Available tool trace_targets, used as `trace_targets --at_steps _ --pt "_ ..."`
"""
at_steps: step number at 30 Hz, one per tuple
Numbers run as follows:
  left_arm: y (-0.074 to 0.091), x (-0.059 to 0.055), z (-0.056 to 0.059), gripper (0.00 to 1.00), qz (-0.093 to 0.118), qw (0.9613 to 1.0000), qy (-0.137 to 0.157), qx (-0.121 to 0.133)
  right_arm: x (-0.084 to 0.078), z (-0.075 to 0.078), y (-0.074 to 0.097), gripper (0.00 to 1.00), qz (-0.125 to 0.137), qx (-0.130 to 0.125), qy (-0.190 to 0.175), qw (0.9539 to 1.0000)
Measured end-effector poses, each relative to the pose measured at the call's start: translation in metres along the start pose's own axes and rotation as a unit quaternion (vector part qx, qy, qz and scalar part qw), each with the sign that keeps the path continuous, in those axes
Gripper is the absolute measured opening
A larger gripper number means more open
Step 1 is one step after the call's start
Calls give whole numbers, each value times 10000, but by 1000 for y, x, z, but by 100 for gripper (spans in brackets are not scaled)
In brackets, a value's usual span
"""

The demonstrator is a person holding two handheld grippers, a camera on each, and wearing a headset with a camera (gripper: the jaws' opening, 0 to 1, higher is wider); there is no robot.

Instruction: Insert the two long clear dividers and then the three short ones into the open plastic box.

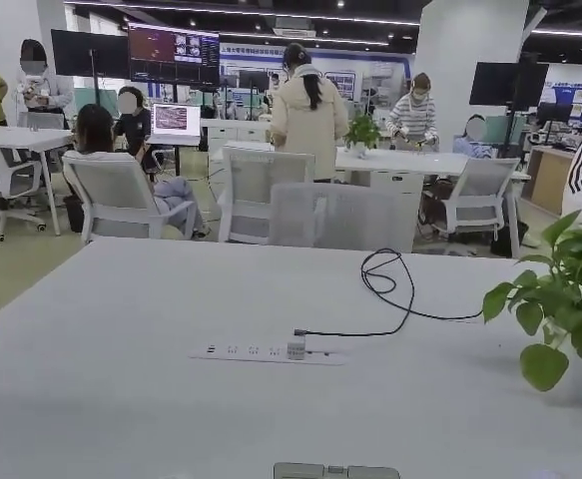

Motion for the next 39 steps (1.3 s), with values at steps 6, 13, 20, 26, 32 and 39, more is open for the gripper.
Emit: trace_targets --at_steps 6,13,20,26,32,39 --pt "7 -4 -7 39 30 9998 -176 -120 4 4 0 7 -205 -154 -330 9991" --pt "16 -9 -17 49 83 9976 -671 -166 12 14 -4 7 -568 -398 -520 9962" --pt "22 -16 -25 64 80 9932 -1107 -354 20 25 -16 7 -1166 -743 -656 9882" --pt "23 -24 -31 74 -92 9882 -1437 -514 21 34 -27 7 -1688 -1073 -835 9762" --pt "25 -31 -39 81 -193 9850 -1568 -694 18 38 -39 7 -2043 -1311 -1088 9640" --pt "24 -39 -44 88 -299 9794 -1793 -885 9 42 -47 7 -2305 -1519 -1402 9509"
Point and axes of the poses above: the centre of the closed fingertips' face, and the gripper's own axes: y roughly backward along the fingers, z roughly to its right, x roughly out of its top, the point moved 9 cm from there along y, roughly backward along the fingers
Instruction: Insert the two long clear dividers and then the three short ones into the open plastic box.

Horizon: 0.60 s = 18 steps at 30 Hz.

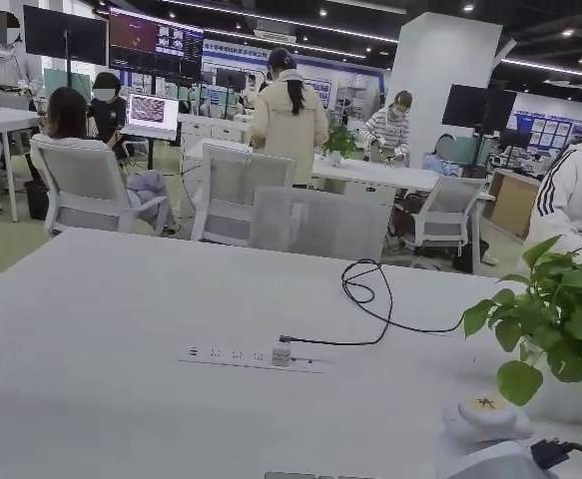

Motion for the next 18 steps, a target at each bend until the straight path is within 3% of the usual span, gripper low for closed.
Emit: trace_targets --at_steps 8,18 --pt "0 -4 -3 88 47 9998 -8 -169 2 3 -15 7 -186 -180 -225 9994" --pt "0 -6 -2 87 171 9995 70 -258 3 6 -26 7 -398 -397 -233 9981"
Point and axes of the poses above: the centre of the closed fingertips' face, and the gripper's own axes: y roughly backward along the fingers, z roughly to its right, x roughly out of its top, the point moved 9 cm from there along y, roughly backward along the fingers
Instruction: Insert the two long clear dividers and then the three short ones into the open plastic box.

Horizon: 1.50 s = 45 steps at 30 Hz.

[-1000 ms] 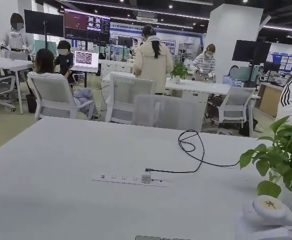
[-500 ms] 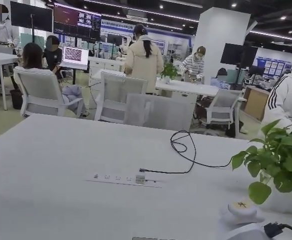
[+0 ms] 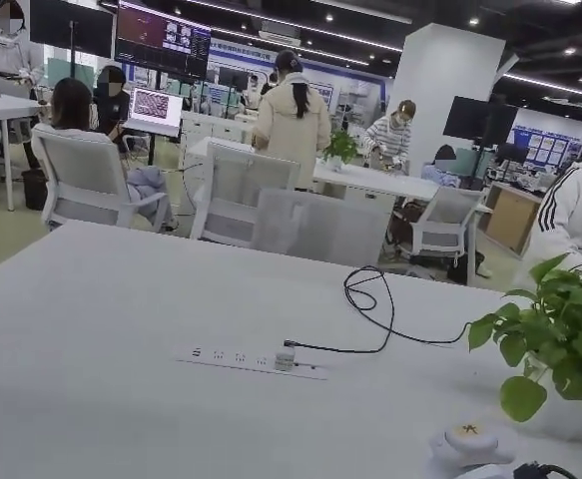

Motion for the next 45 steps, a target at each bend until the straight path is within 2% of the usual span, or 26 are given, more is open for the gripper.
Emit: trace_targets --at_steps 7,21,23,30,45 --pt "0 0 0 86 91 9999 80 21 1 3 -6 7 -66 -94 47 9999" --pt "-1 -1 -1 85 67 9999 81 12 3 1 -11 7 -83 -227 220 9995" --pt "-1 -1 -1 85 67 9999 87 -2 4 -1 -12 7 -111 -348 436 9984" --pt "-1 -1 0 85 80 9999 110 2 4 -10 -15 7 -187 -511 801 9953" --pt "0 -4 -1 87 23 10000 89 31 0 -8 -33 10 -138 -425 1018 9938"
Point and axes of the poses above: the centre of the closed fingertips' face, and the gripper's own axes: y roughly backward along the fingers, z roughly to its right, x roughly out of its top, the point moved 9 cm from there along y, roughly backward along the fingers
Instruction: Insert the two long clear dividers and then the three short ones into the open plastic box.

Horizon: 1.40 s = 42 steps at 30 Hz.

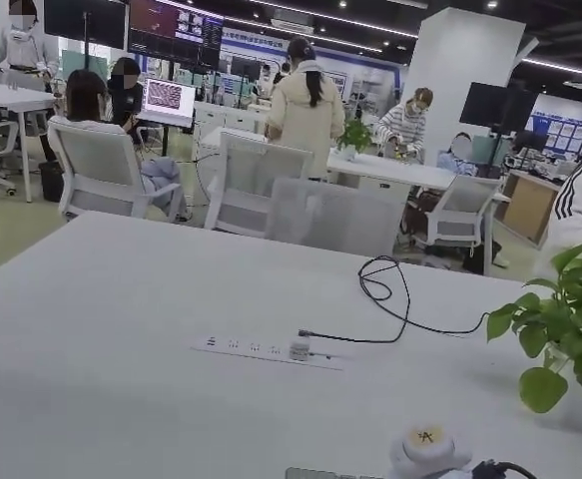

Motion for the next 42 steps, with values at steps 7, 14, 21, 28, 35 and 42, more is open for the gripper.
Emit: trace_targets --at_steps 7,14,21,28,35,42 --pt "-1 -1 0 90 -17 10000 -7 8 -3 5 -6 10 99 111 -72 9999" --pt "-3 -1 0 89 -51 10000 30 49 -4 7 -7 11 196 243 -103 9995" --pt "-1 2 4 89 -61 9999 27 151 -7 11 2 15 571 529 -153 9968" --pt "2 2 9 89 -123 9995 49 292 -10 18 21 23 966 865 -78 9915" --pt "6 5 14 88 -129 9987 106 474 -17 21 40 30 1302 1239 230 9835" --pt "6 9 20 88 -59 9976 179 661 -26 30 69 39 1572 1409 853 9737"
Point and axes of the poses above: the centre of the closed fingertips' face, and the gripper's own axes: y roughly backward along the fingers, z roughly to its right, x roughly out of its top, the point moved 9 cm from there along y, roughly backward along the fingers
